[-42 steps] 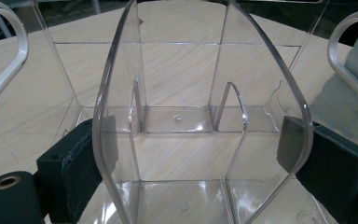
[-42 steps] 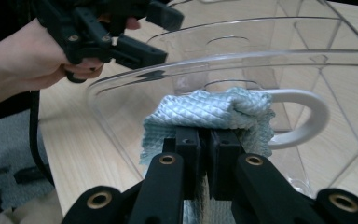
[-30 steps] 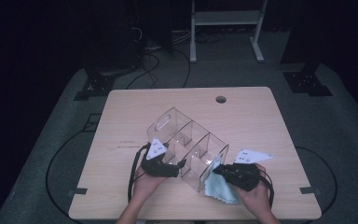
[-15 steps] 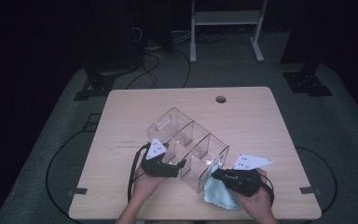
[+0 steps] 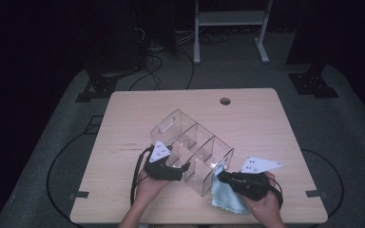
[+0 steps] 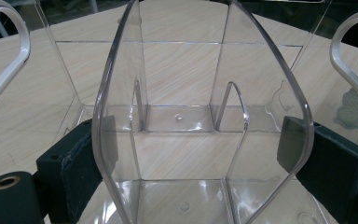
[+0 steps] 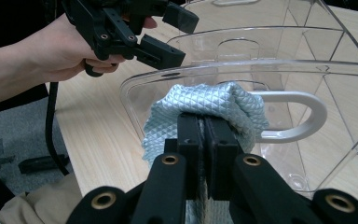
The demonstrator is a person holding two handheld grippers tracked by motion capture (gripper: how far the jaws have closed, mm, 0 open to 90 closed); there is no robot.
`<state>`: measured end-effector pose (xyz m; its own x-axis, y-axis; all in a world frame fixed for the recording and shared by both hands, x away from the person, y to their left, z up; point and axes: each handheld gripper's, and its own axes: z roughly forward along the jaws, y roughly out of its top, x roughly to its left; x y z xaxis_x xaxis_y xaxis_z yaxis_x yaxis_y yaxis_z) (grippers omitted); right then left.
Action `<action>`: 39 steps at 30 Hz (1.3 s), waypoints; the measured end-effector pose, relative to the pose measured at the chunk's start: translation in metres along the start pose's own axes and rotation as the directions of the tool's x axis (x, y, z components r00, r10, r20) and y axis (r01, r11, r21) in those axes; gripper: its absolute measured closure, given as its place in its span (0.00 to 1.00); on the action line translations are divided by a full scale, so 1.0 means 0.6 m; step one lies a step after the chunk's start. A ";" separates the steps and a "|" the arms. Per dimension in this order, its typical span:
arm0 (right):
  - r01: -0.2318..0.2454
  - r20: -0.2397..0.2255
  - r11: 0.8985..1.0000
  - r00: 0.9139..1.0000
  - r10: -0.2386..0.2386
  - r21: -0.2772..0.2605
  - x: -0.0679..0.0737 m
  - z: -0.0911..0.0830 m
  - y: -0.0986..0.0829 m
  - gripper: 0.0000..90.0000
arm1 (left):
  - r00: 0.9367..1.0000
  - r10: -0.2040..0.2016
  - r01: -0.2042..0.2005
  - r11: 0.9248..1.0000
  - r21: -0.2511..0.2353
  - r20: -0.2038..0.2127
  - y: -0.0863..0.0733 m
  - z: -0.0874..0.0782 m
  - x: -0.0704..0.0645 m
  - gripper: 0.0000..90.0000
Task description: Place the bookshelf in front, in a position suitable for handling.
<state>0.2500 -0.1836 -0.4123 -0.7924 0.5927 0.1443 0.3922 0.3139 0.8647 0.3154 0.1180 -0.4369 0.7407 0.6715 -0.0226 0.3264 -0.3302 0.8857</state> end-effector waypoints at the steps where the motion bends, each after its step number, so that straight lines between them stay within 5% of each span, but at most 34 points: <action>1: 0.001 0.002 1.000 1.000 -0.001 0.001 0.000 0.000 0.000 0.96 | 1.000 0.000 0.000 1.000 0.000 0.000 0.000 0.000 0.000 0.10; 8: -0.031 0.020 0.999 0.999 0.031 -0.020 -0.017 -0.013 -0.001 0.96 | 1.000 0.001 -0.001 1.000 0.000 -0.001 0.000 0.000 0.000 0.10; 17: 0.019 -0.027 0.997 0.999 -0.021 -0.075 0.006 -0.020 0.023 0.95 | 1.000 -0.001 0.001 1.000 0.000 -0.001 0.000 0.000 -0.001 0.10; 25: -0.025 0.054 0.996 0.998 0.030 -0.088 -0.024 -0.020 0.028 0.95 | 1.000 0.004 -0.004 1.000 0.000 0.000 0.000 0.001 0.000 0.10; 32: 0.023 0.027 0.998 0.999 -0.022 -0.062 -0.001 -0.011 0.026 0.95 | 1.000 0.001 -0.001 1.000 0.003 0.002 0.001 0.001 -0.001 0.10; 36: -0.016 0.067 0.997 0.997 0.021 -0.078 -0.028 -0.019 0.027 0.95 | 1.000 0.008 -0.008 1.000 0.004 0.001 0.000 0.000 -0.001 0.10; 39: -0.100 0.068 0.990 0.992 0.107 -0.104 -0.057 -0.024 0.017 0.95 | 1.000 0.009 -0.009 1.000 0.003 0.000 0.000 0.001 -0.001 0.10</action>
<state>0.2748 -0.2112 -0.4016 -0.7121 0.6721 0.2029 0.4188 0.1747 0.8911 0.3154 0.1173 -0.4368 0.7437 0.6684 -0.0142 0.3209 -0.3382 0.8847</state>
